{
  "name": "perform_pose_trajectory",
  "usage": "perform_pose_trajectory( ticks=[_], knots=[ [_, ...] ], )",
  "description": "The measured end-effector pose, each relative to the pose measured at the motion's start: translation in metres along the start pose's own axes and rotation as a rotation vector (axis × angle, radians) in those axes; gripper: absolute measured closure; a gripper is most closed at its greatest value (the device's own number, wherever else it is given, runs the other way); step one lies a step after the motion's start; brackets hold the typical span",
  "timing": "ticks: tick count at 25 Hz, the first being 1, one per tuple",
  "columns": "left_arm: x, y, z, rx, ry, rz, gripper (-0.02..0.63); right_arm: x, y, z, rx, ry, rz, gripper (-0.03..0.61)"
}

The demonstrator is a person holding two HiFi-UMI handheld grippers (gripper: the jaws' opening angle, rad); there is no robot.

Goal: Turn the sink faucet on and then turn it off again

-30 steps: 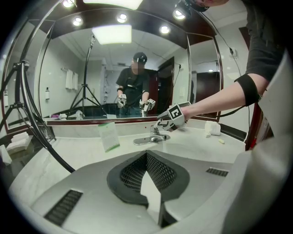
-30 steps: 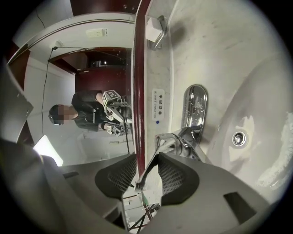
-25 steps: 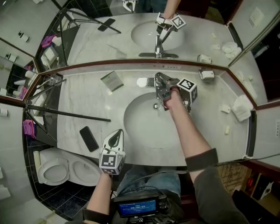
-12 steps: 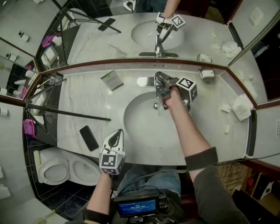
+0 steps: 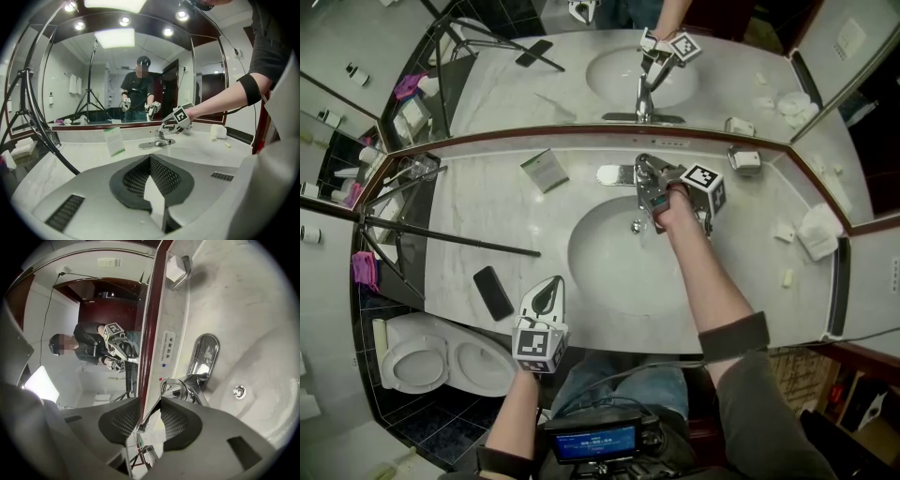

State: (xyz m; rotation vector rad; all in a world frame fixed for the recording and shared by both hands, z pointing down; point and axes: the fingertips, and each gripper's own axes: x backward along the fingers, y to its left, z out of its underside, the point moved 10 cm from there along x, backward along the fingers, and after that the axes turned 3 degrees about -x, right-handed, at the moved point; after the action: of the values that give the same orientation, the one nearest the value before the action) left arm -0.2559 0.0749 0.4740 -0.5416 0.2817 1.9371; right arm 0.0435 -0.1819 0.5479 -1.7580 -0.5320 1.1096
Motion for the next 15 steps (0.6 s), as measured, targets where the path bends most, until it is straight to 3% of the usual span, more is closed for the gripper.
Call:
perform_pose_trajectory(
  ticks=[15],
  knots=[
    [0.016,0.0,0.001,0.0,-0.014,-0.031,0.612,0.016,0.012,0.012,-0.01,0.026,-0.05,0.448]
  ],
)
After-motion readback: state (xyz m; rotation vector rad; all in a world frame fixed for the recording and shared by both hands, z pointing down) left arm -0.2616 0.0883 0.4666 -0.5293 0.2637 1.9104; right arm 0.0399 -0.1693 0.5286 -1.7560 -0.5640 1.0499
